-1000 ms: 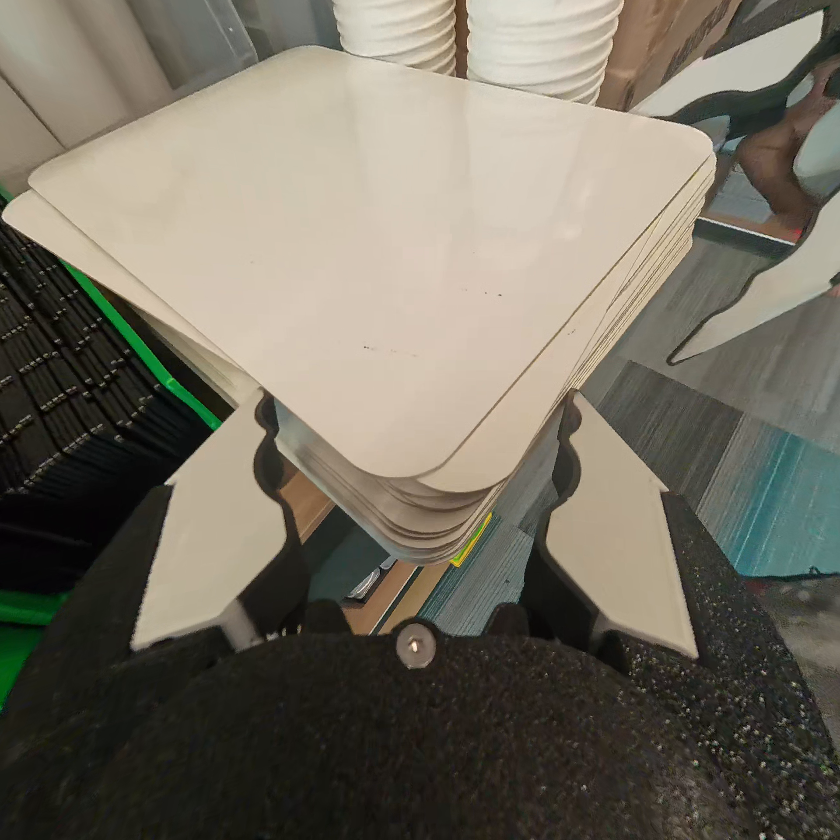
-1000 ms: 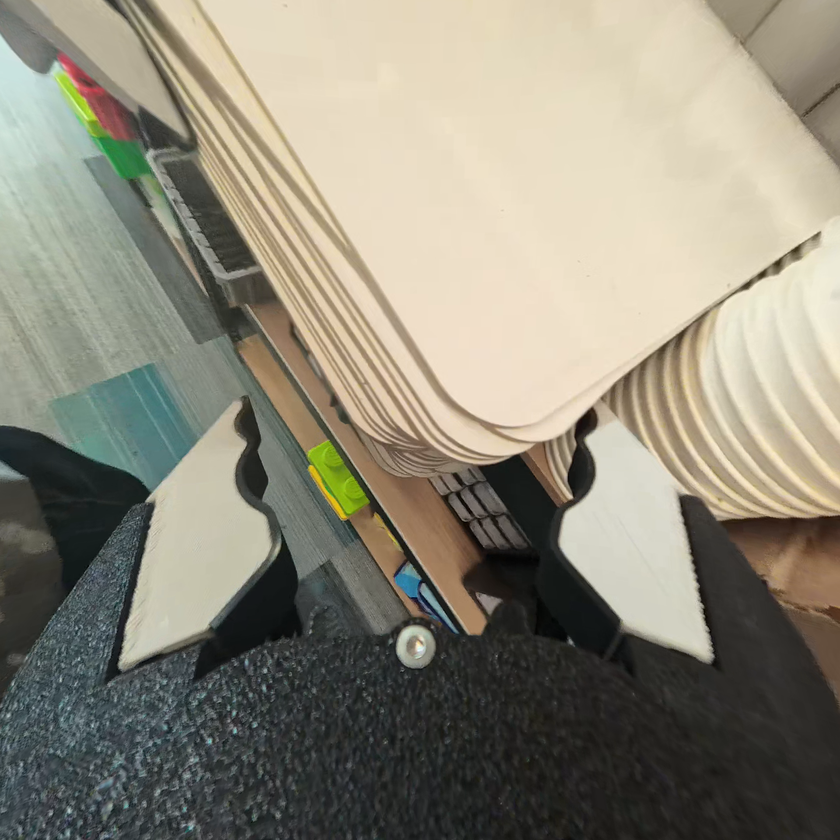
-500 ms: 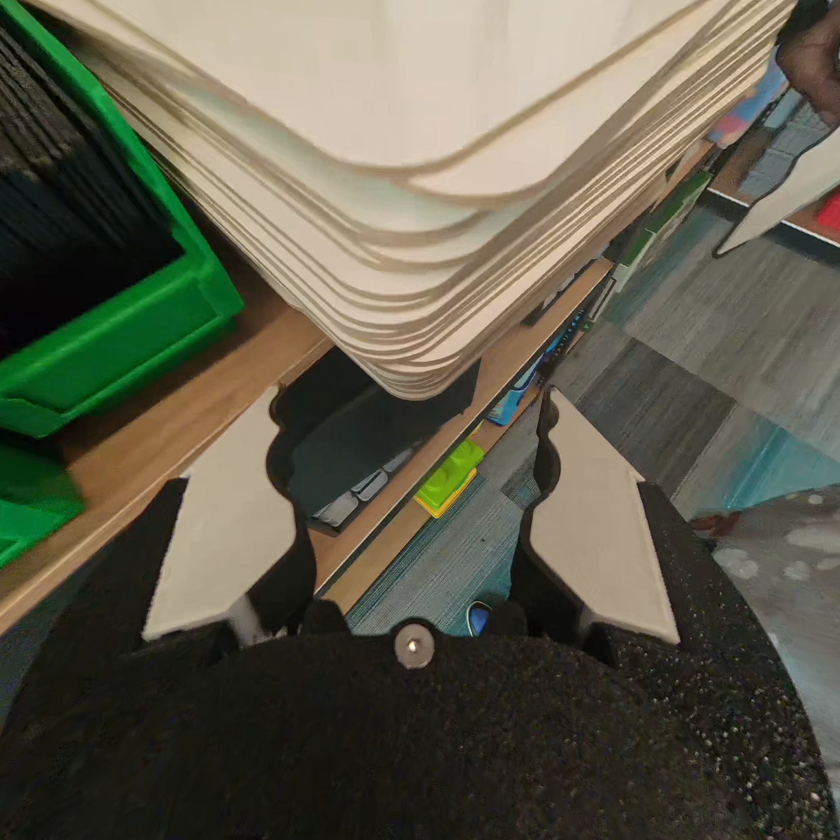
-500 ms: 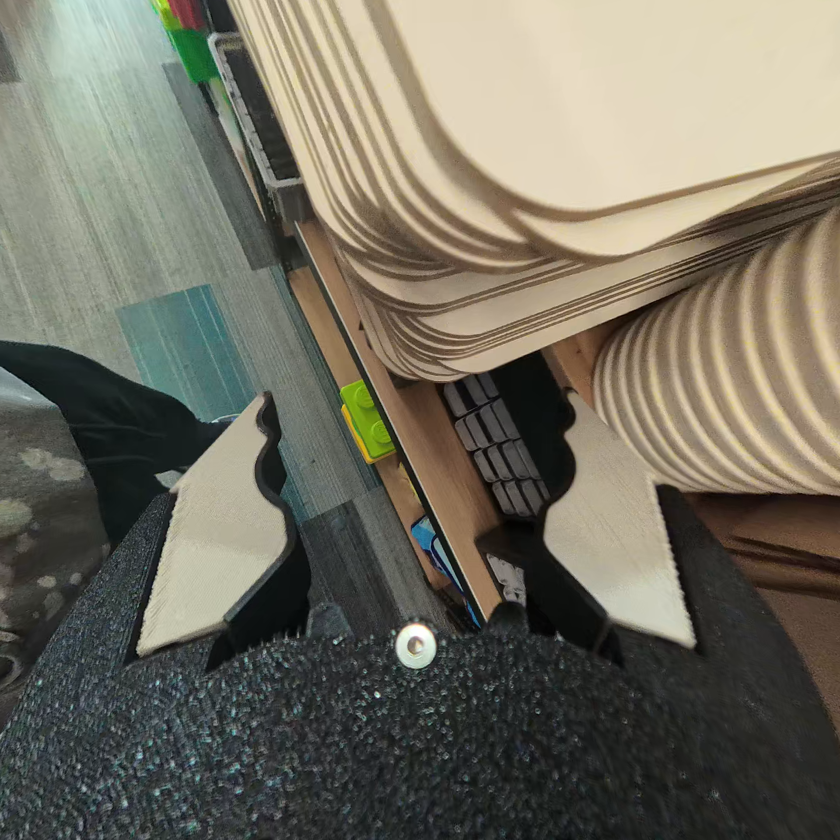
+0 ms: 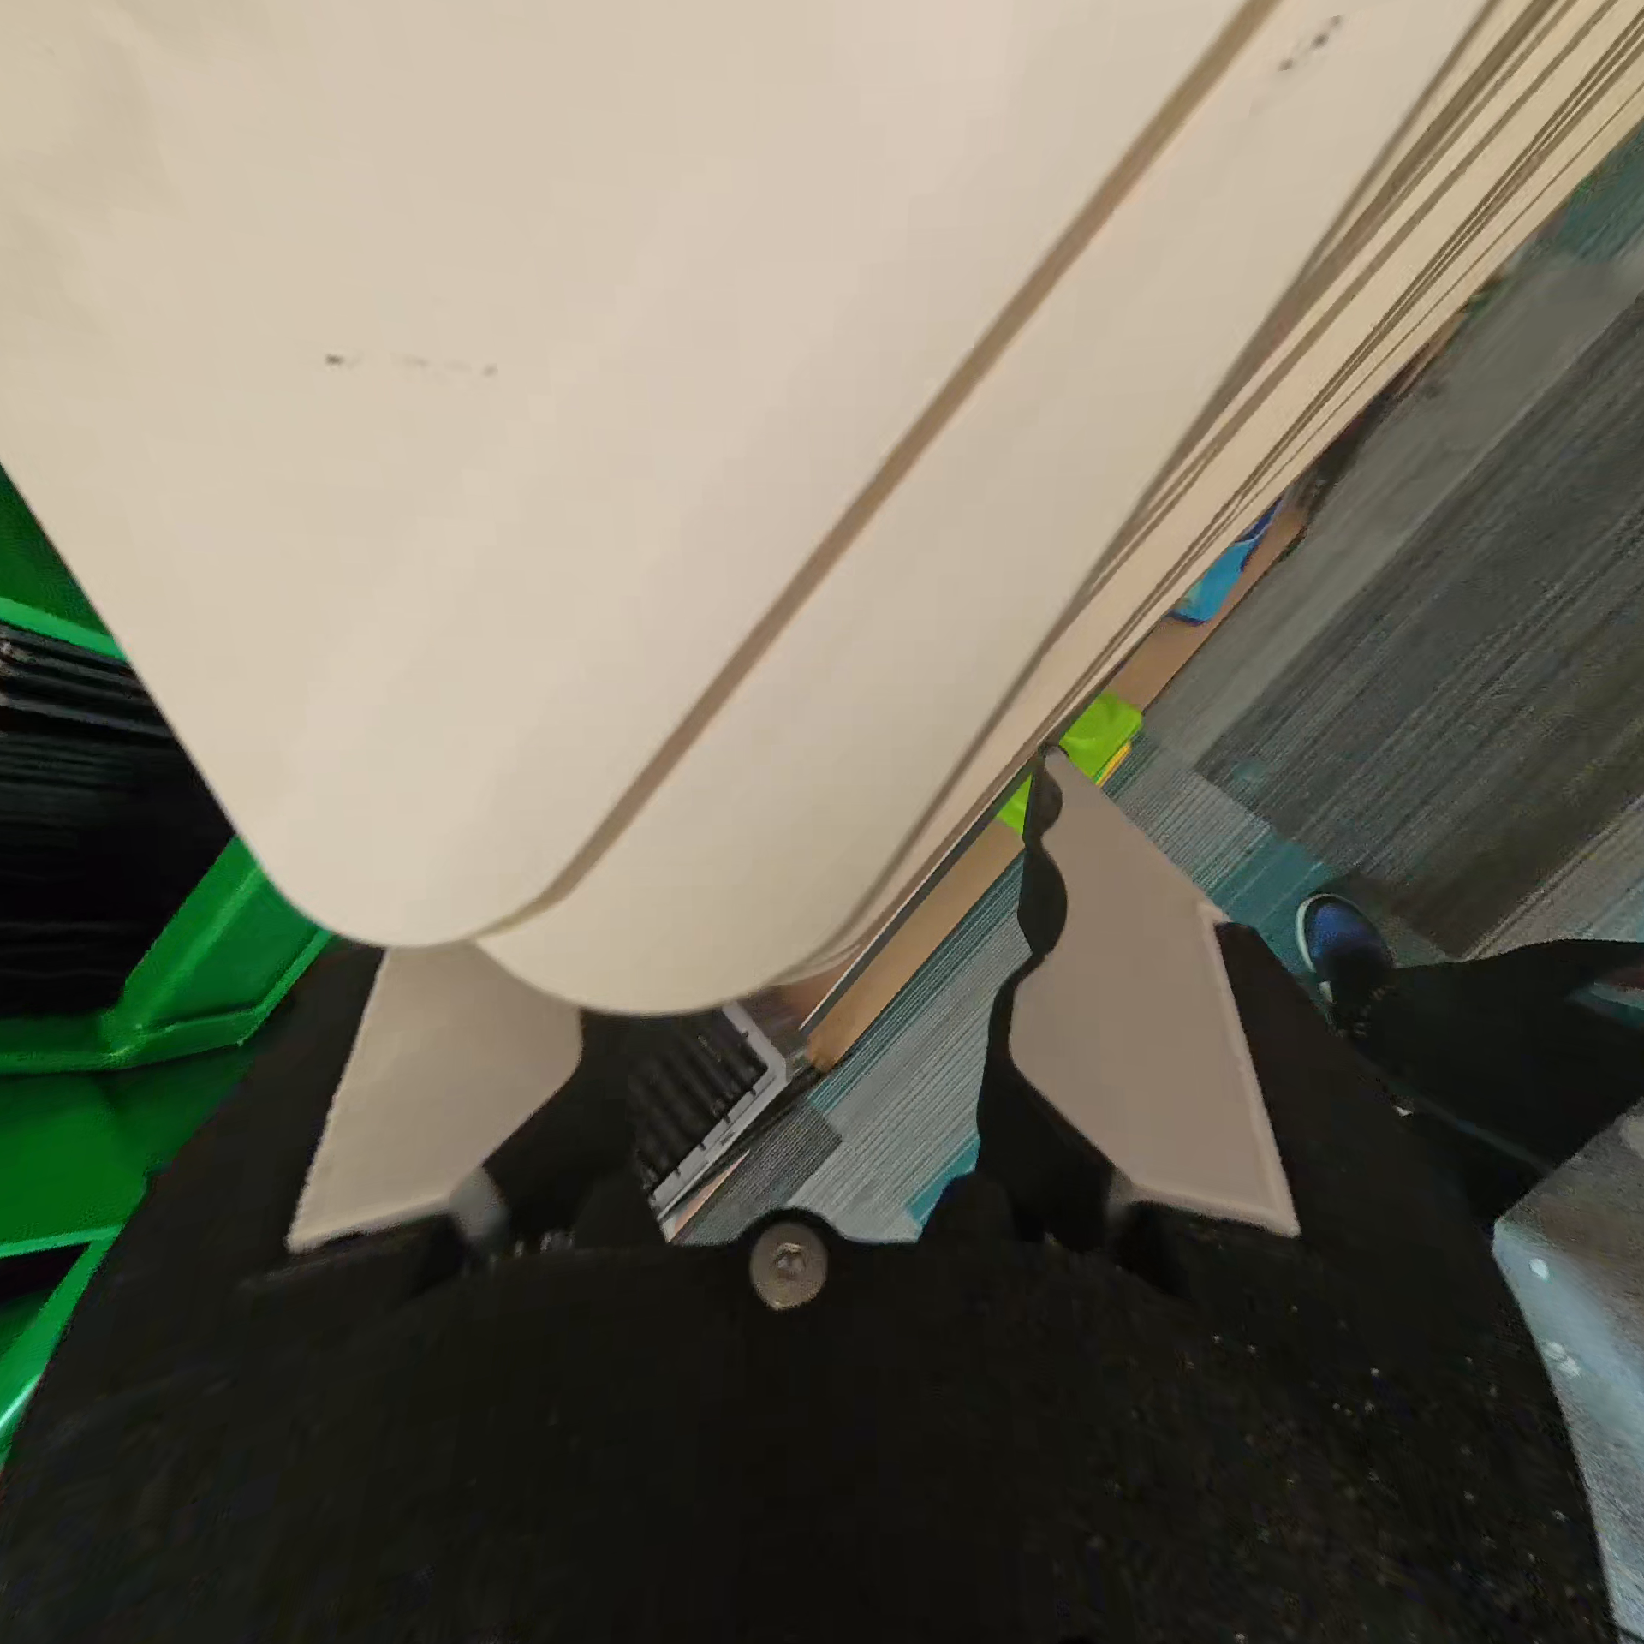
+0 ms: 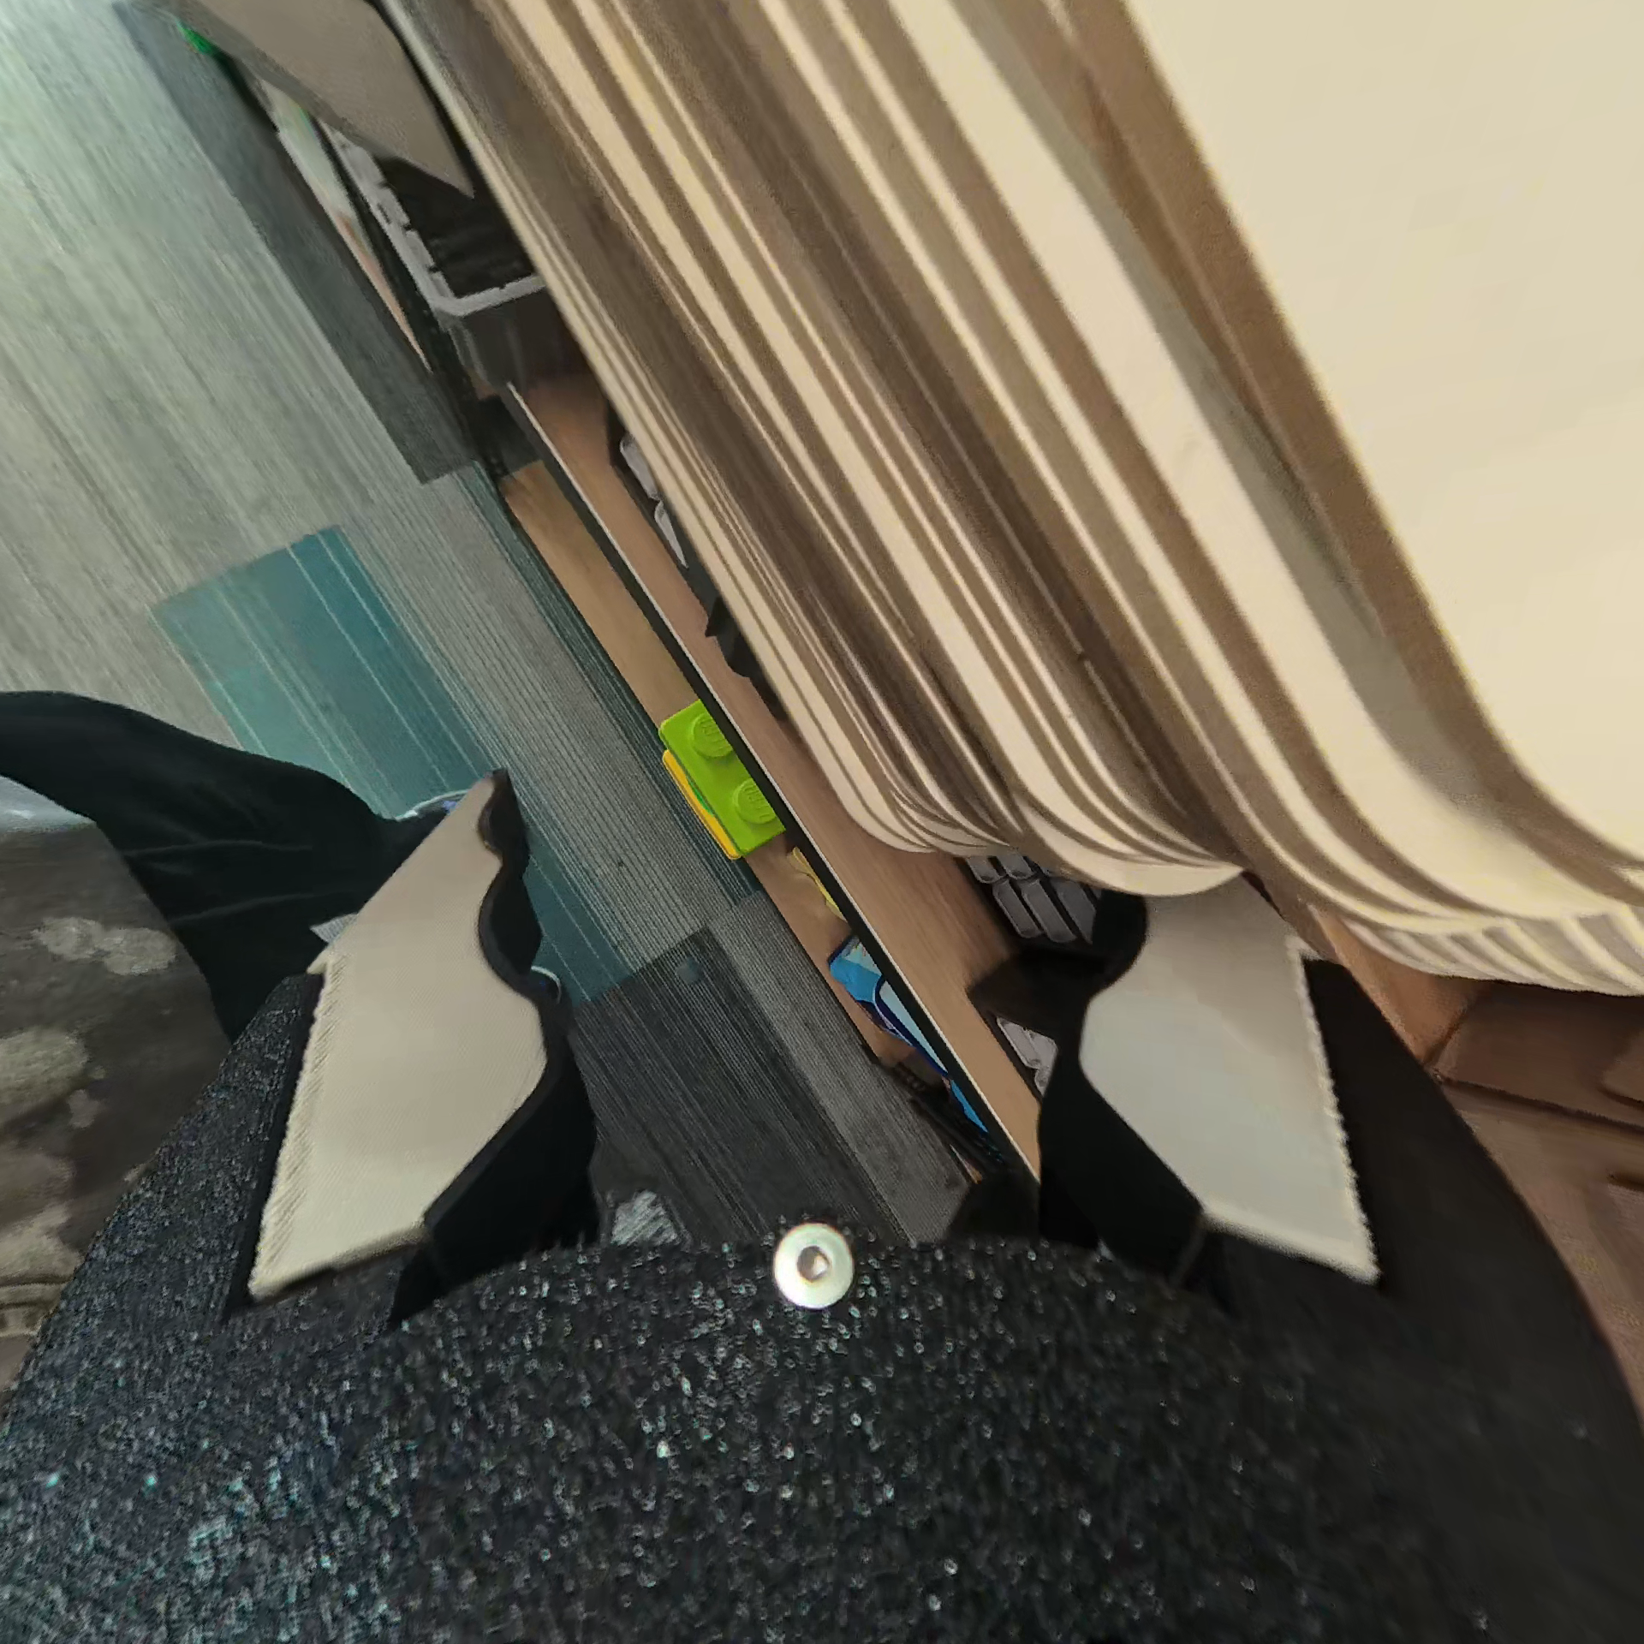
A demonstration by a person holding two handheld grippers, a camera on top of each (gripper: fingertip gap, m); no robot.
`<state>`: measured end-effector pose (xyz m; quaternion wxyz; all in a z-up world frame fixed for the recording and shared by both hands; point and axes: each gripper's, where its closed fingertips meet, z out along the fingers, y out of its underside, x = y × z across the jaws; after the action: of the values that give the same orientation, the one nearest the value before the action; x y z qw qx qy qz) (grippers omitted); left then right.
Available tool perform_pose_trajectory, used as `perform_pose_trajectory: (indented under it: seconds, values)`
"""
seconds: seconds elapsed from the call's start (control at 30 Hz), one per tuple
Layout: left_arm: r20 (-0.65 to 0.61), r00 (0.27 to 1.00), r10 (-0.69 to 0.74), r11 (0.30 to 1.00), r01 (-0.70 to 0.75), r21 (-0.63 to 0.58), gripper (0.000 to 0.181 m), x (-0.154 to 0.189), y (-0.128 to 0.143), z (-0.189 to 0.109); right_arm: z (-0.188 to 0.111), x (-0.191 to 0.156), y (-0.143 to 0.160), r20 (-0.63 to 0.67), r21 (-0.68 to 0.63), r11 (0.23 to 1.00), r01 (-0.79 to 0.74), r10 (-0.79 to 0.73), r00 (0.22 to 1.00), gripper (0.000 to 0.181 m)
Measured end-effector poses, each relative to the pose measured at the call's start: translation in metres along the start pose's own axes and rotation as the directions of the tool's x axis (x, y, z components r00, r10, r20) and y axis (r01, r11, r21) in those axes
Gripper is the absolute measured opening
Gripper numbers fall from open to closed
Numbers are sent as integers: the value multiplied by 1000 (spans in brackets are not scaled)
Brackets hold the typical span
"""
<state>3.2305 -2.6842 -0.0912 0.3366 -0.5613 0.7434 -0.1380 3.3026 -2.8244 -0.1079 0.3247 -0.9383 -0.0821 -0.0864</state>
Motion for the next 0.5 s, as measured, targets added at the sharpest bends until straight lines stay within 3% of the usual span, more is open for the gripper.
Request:
perform_pose_trajectory:
  seconds: [0.13,0.27,0.37,0.5]
  values:
    - [-146,989,-34,986,57,157,97,2,-2,-13,-6,0,1,26,38,999,-28,27,999,119]
    - [-243,966,-89,932,167,322,98,-9,-16,-55,-42,18,-2,3,67,997,-49,49,999,112]
    - [-239,970,-34,955,102,279,106,-13,-28,-65,-60,30,-5,9,-32,999,23,-23,1000,108]
    - [-276,961,36,987,9,161,111,-10,-39,-55,-62,38,-5,45,-216,961,175,-169,985,106]
